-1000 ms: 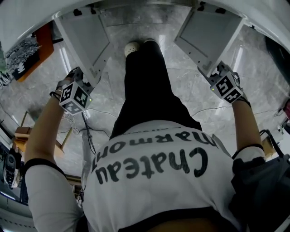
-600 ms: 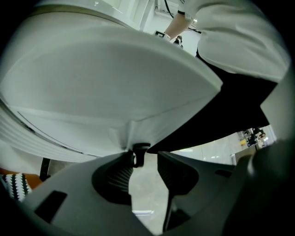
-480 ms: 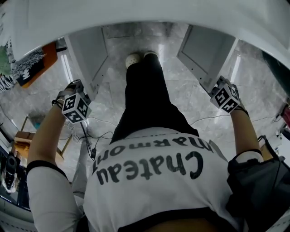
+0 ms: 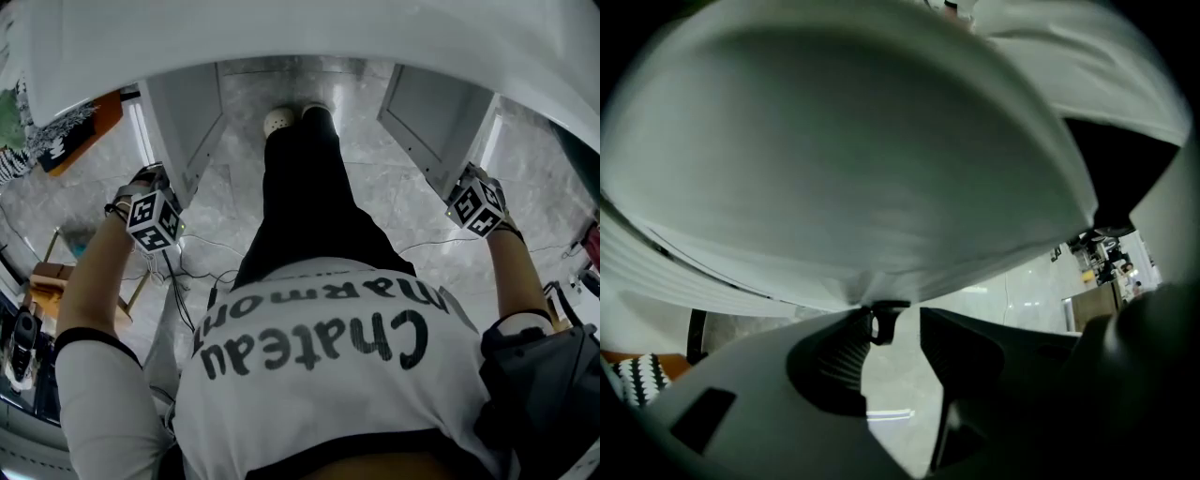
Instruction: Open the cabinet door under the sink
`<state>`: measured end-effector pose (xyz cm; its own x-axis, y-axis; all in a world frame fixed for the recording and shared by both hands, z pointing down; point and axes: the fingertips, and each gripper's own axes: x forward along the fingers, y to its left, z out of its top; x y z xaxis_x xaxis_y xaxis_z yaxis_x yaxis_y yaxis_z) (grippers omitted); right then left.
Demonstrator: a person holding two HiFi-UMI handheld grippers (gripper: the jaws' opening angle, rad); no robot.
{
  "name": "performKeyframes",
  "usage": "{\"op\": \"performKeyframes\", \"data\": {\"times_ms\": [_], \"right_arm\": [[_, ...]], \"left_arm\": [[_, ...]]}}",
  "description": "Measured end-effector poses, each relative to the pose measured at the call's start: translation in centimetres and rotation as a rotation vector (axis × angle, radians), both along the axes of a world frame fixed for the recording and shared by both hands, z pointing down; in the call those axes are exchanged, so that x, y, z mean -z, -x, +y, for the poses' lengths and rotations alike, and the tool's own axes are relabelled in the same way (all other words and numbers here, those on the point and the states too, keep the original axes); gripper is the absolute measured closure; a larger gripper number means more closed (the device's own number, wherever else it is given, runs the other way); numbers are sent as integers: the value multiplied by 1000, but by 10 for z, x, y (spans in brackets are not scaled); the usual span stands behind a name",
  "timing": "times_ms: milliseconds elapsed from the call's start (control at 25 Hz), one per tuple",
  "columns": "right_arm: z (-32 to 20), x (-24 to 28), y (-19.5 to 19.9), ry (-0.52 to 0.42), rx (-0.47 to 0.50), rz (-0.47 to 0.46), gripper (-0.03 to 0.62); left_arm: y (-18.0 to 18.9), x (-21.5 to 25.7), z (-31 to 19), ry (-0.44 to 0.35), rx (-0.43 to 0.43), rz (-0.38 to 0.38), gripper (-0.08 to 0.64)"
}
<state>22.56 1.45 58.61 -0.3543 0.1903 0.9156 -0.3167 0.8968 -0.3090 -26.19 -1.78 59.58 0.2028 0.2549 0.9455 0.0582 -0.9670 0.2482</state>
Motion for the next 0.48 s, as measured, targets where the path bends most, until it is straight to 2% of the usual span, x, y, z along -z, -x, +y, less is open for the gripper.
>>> {"op": "performKeyframes", "data": {"times_ms": [200, 360, 480], "right_arm": [[2, 1, -12, 10, 42, 15, 499], [5, 9, -37, 21, 73, 28, 495], [6, 9, -45, 24, 104, 39, 494]], "left_arm": [[5, 3, -3, 8, -26, -10, 410], [0, 8, 1, 16, -46, -31, 408], [-4, 14, -4, 30, -64, -13, 408]]}}
